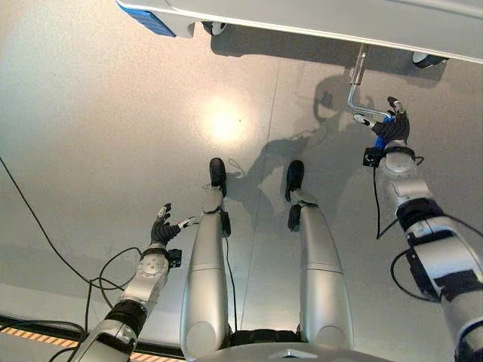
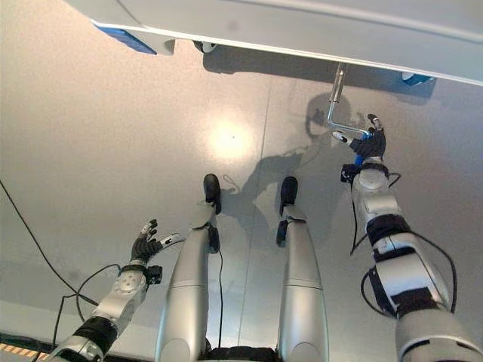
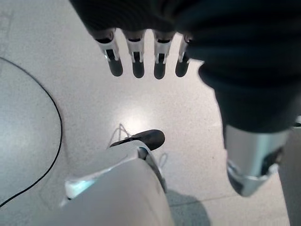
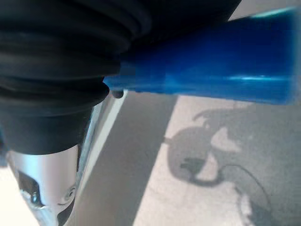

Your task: Raise the hospital bed

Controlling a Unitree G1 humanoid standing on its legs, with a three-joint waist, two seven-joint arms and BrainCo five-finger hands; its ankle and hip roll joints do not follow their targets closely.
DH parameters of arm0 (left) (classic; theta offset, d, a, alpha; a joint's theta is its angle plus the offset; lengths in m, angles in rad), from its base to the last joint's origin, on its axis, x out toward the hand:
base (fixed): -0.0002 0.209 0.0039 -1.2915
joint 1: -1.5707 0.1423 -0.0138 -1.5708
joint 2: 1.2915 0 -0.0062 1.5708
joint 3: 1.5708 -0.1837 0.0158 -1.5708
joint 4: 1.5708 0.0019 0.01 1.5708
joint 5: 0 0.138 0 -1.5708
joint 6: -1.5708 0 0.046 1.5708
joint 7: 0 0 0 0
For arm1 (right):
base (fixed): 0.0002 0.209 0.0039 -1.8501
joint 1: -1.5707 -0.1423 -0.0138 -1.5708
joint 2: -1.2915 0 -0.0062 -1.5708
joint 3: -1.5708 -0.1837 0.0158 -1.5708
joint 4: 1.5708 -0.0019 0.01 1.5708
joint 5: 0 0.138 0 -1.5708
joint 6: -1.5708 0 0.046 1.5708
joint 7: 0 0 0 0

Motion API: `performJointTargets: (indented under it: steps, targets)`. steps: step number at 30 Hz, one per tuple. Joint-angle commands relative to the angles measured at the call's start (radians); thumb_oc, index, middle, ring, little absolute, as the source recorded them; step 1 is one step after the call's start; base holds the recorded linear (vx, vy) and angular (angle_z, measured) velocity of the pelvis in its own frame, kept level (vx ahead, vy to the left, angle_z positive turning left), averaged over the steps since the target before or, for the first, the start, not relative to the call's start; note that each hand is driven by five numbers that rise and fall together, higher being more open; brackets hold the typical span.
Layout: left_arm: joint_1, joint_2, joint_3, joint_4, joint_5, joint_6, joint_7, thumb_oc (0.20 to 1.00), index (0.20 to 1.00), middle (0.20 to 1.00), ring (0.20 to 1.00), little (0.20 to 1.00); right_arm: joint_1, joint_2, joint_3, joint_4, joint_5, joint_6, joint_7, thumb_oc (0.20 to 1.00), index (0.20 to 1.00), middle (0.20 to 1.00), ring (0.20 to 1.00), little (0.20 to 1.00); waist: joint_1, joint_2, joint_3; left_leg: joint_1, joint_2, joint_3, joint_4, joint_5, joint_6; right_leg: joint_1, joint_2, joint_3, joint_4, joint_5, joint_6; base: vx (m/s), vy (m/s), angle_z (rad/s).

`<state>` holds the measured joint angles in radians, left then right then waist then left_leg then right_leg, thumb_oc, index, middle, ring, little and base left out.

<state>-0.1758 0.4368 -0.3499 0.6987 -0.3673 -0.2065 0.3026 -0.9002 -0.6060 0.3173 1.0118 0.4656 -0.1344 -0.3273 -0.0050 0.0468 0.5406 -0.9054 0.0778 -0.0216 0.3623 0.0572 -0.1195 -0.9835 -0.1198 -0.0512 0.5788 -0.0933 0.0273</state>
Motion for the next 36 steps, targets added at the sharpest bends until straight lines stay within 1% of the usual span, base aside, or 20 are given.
performJointTargets:
  steps: [1, 4, 7, 14, 17, 18, 23, 35, 36]
  targets:
    - [0.087, 0.021, -0.006, -0.005, -0.013, -0.004, -0.011, 1.0, 1.0, 1.0, 1.0, 1.0, 0.01, -0.081, 0.003, 0.052, 0.045, 0.012, 0.034, 1.0, 1.0, 1.0, 1.0, 1.0, 0.016, 0.003, -0.021, -0.022, -0.015, 0.009, 0.085, -0.039, 0.033, 0.016, -0.013, 0.015, -0.052, 0.084, 0.088, 0.0, 0.0, 0.0]
    - [0.095, 0.017, -0.019, -0.005, -0.027, -0.006, -0.021, 1.0, 1.0, 1.0, 1.0, 1.0, -0.05, -0.084, 0.018, 0.161, 0.056, 0.032, 0.054, 1.0, 1.0, 1.0, 1.0, 1.0, 0.023, 0.009, -0.021, -0.018, -0.018, 0.009, 0.083, -0.041, 0.034, 0.019, -0.012, 0.013, -0.053, 0.084, 0.088, 0.0, 0.003, 0.01]
    - [0.086, 0.014, -0.026, 0.001, -0.026, -0.001, -0.025, 1.0, 1.0, 1.0, 1.0, 1.0, -0.081, -0.081, 0.025, 0.204, 0.052, 0.039, 0.061, 1.0, 1.0, 1.0, 1.0, 1.0, 0.026, 0.012, -0.021, -0.02, -0.019, 0.009, 0.085, -0.041, 0.034, 0.018, -0.011, 0.014, -0.052, 0.083, 0.087, 0.0, 0.01, 0.04]
    - [0.062, -0.008, -0.022, 0.02, -0.044, -0.005, -0.025, 1.0, 1.0, 1.0, 1.0, 1.0, -0.071, -0.064, 0.008, 0.259, 0.056, 0.048, 0.068, 1.0, 1.0, 1.0, 1.0, 1.0, 0.029, 0.02, -0.021, -0.018, -0.022, 0.009, 0.086, -0.043, 0.037, 0.02, -0.013, 0.012, -0.049, 0.079, 0.086, 0.0, 0.0, 0.0]
    - [0.056, -0.016, -0.01, 0.029, -0.063, -0.007, -0.022, 1.0, 1.0, 1.0, 1.0, 1.0, -0.054, -0.051, -0.007, 0.283, 0.06, 0.054, 0.071, 1.0, 1.0, 1.0, 1.0, 1.0, 0.031, 0.026, -0.021, -0.018, -0.023, 0.008, 0.086, -0.044, 0.038, 0.02, -0.015, 0.012, -0.048, 0.079, 0.087, 0.0, 0.0, 0.0]
    - [0.055, -0.02, -0.005, 0.025, -0.07, -0.009, -0.022, 1.0, 1.0, 1.0, 1.0, 1.0, -0.036, -0.04, -0.021, 0.302, 0.06, 0.056, 0.074, 1.0, 1.0, 1.0, 1.0, 1.0, 0.034, 0.033, -0.021, -0.019, -0.025, 0.008, 0.087, -0.044, 0.039, 0.018, -0.015, 0.014, -0.046, 0.079, 0.087, 0.0, 0.0, 0.0]
    - [0.047, -0.019, -0.003, 0.022, -0.066, -0.007, -0.021, 1.0, 1.0, 1.0, 1.0, 1.0, -0.009, -0.016, -0.036, 0.301, 0.067, 0.057, 0.076, 1.0, 1.0, 1.0, 1.0, 1.0, 0.037, 0.04, -0.021, -0.017, -0.026, 0.012, 0.085, -0.044, 0.041, 0.018, -0.016, 0.016, -0.044, 0.079, 0.087, 0.0, 0.0, 0.0]
    - [0.029, -0.025, 0.007, 0.034, -0.073, -0.006, -0.017, 1.0, 1.0, 1.0, 1.0, 1.0, 0.056, 0.043, -0.042, 0.241, 0.09, 0.044, 0.083, 1.0, 1.0, 1.0, 1.0, 1.0, 0.03, 0.043, -0.021, -0.017, -0.028, 0.015, 0.088, -0.043, 0.041, 0.018, -0.016, 0.022, -0.043, 0.079, 0.086, 0.0, 0.0, 0.0]
    - [0.03, -0.025, 0.008, 0.03, -0.075, -0.007, -0.017, 1.0, 1.0, 1.0, 1.0, 1.0, 0.062, 0.043, -0.043, 0.234, 0.092, 0.044, 0.083, 0.445, 0.445, 0.445, 0.445, 0.445, 0.03, 0.045, -0.021, -0.016, -0.028, 0.015, 0.088, -0.042, 0.041, 0.019, -0.015, 0.021, -0.042, 0.078, 0.087, 0.0, 0.0, 0.0]
